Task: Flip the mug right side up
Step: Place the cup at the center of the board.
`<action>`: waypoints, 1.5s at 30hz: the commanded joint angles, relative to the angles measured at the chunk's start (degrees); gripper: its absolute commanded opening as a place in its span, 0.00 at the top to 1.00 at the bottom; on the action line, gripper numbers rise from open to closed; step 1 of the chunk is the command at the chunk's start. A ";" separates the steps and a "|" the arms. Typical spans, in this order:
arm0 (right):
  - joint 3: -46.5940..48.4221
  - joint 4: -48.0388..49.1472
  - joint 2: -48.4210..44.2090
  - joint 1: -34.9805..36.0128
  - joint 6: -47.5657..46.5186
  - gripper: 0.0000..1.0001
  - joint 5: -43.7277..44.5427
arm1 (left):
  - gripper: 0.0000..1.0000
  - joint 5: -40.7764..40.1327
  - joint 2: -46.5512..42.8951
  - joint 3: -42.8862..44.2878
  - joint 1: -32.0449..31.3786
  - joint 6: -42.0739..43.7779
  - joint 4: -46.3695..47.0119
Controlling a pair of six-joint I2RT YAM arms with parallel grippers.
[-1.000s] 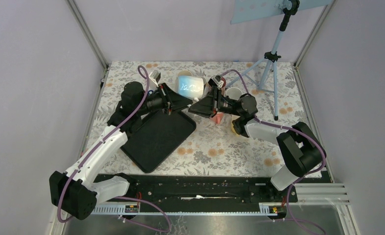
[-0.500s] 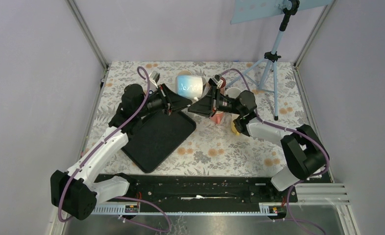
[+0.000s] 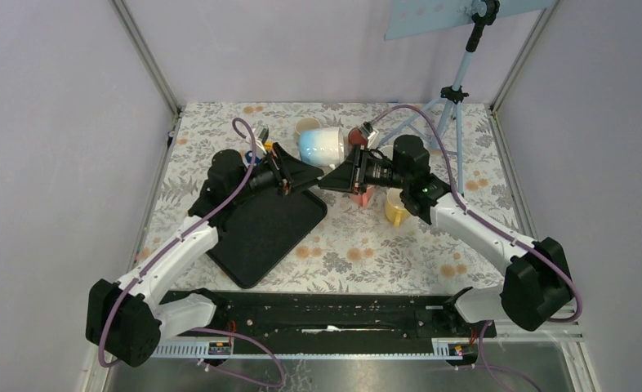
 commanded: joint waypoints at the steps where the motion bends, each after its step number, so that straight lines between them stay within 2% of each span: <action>1: 3.77 -9.32 -3.11 -0.22 -9.68 1.00 5.78 | 0.50 -0.27 0.26 -1.29 -0.24 -0.65 10.12; 5: 5.48 -15.88 -3.57 -0.08 -13.51 1.00 8.92 | 0.47 -0.19 1.61 -1.79 -0.65 0.00 10.64; 12: 7.70 -25.51 -5.06 0.16 -18.39 1.00 14.04 | 0.38 -1.23 2.83 -0.34 -1.45 5.92 4.31; 16: 8.68 -29.99 -5.89 0.16 -20.12 1.00 17.28 | 0.23 -2.52 2.38 1.19 -1.91 10.58 -1.05; 24: 10.52 -36.76 -7.20 0.32 -22.29 1.00 21.49 | 0.01 -3.92 1.69 3.84 -2.44 15.56 -6.87; 34: 15.51 -49.60 -6.26 4.65 -28.17 1.00 27.98 | 0.01 -7.92 1.59 8.19 -2.79 23.22 -18.72; 45: 12.05 -58.75 -7.19 7.33 -31.32 1.00 31.97 | 0.01 -9.09 1.56 9.37 -2.88 27.10 -22.77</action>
